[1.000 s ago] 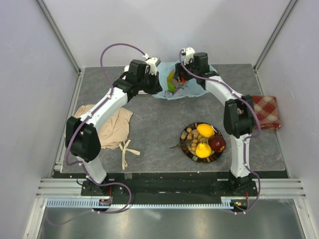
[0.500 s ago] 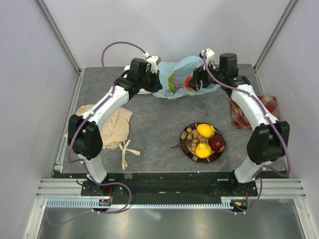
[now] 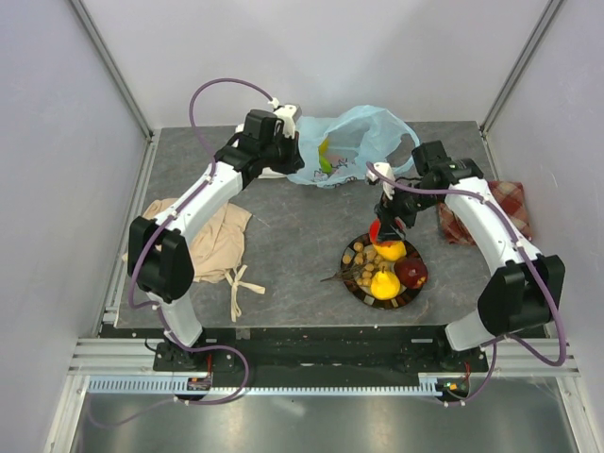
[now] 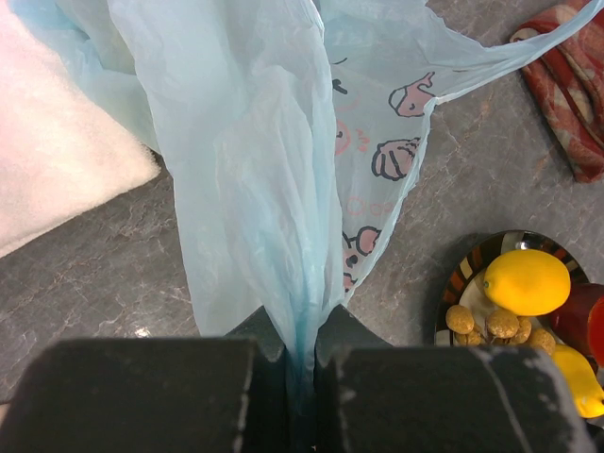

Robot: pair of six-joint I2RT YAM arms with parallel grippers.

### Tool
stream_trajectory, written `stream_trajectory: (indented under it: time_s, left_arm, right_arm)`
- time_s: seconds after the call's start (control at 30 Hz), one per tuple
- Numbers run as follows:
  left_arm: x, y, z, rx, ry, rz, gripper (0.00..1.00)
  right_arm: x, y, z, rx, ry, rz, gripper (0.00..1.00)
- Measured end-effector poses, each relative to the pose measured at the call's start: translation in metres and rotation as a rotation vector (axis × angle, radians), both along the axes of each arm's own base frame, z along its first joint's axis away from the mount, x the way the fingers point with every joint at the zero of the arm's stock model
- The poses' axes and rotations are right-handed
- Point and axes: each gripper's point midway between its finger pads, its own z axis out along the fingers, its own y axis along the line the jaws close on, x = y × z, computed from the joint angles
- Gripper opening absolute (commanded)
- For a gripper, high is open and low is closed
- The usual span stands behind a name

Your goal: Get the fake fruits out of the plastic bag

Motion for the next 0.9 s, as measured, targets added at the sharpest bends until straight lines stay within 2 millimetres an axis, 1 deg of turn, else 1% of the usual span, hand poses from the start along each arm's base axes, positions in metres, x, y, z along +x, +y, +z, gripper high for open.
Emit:
stream_trajectory:
  time_s: [0.1, 0.17, 0.23, 0.3, 0.47, 0.63, 0.7, 0.77, 0.83, 0.9]
  left_arm:
    - [-0.001, 0.001, -0.003, 0.003, 0.006, 0.001, 0.02]
    - [-0.002, 0.001, -0.005, 0.005, 0.010, 0.000, 0.02]
    - [-0.002, 0.001, -0.007, 0.007, 0.014, 0.000, 0.02]
    - [-0.004, 0.002, -0.010, 0.009, 0.017, 0.000, 0.02]
    - [-0.006, 0.004, -0.014, 0.016, 0.020, -0.002, 0.02]
    - [-0.007, 0.005, -0.004, 0.014, -0.008, -0.009, 0.02]
    - [-0.007, 0.005, 0.000, 0.013, -0.020, -0.012, 0.02]
    - [-0.007, 0.005, 0.002, 0.013, -0.029, -0.015, 0.02]
    - [-0.007, 0.005, 0.004, 0.014, -0.033, -0.016, 0.02]
    - [-0.007, 0.005, 0.004, 0.014, -0.033, -0.016, 0.02]
  right_arm:
    - [-0.014, -0.006, -0.024, -0.056, 0.084, 0.024, 0.38]
    - [-0.021, -0.010, -0.037, -0.086, 0.134, 0.032, 0.38]
    - [-0.027, -0.014, -0.046, -0.110, 0.165, 0.037, 0.37]
    - [-0.033, -0.017, -0.051, -0.126, 0.185, 0.041, 0.37]
    - [-0.037, -0.021, -0.055, -0.148, 0.193, 0.046, 0.37]
    - [-0.036, -0.022, -0.055, -0.154, 0.194, 0.035, 0.37]
    - [-0.033, -0.021, -0.051, -0.150, 0.186, 0.027, 0.37]
    - [-0.024, -0.017, -0.042, -0.138, 0.153, 0.015, 0.38]
    - [-0.008, -0.011, -0.031, -0.119, 0.094, -0.003, 0.38]
    - [0.006, -0.002, -0.023, -0.099, 0.039, -0.016, 0.38]
